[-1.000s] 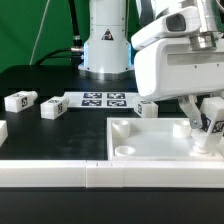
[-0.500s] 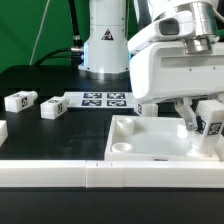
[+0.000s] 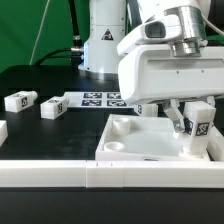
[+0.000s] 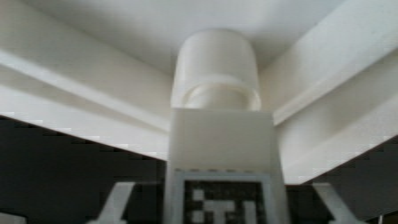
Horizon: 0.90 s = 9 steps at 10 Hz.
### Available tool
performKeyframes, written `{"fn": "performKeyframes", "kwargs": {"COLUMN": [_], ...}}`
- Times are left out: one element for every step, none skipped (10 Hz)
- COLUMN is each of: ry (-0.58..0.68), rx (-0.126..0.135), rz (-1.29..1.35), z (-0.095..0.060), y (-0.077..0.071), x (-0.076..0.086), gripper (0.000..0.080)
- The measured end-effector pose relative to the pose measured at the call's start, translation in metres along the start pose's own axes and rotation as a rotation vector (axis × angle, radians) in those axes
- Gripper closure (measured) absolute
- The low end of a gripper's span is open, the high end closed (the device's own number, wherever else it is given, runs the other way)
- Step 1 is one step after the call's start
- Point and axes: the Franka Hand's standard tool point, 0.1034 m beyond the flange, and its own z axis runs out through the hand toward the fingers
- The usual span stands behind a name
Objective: Assemble one leg
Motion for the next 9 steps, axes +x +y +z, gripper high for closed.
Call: {"fn": "performKeyframes", "kwargs": {"ry": [0.0,0.0,-0.001,-0.001,-0.001,-0.001,-0.001,0.0,-0.006], "rx": [0.0,0.0,0.0,0.0,0.0,0.0,0.0,-0.001,0.004], "rz": [0.0,0.0,0.0,0.0,0.0,0.0,0.0,0.0,-0.003], "z": [0.0001,0.0001,0.0001,0.0001,0.0001,0.0001,0.0001,-0.0001,-0.0044], "y": [0.0001,0.0002,0.0003,0.0003,0.0003,0.0003,0.0003,0.0005,0.0003], "x": [-0.0002,-0.0003,-0.0003,-0.0003,-0.0003,-0.0003,-0.0003,0.0001,0.0054], "gripper": [0.0502,0.0332,0.0192,0.0162,0.0162,0.0152,0.0152,0.0152,0.0152]}}
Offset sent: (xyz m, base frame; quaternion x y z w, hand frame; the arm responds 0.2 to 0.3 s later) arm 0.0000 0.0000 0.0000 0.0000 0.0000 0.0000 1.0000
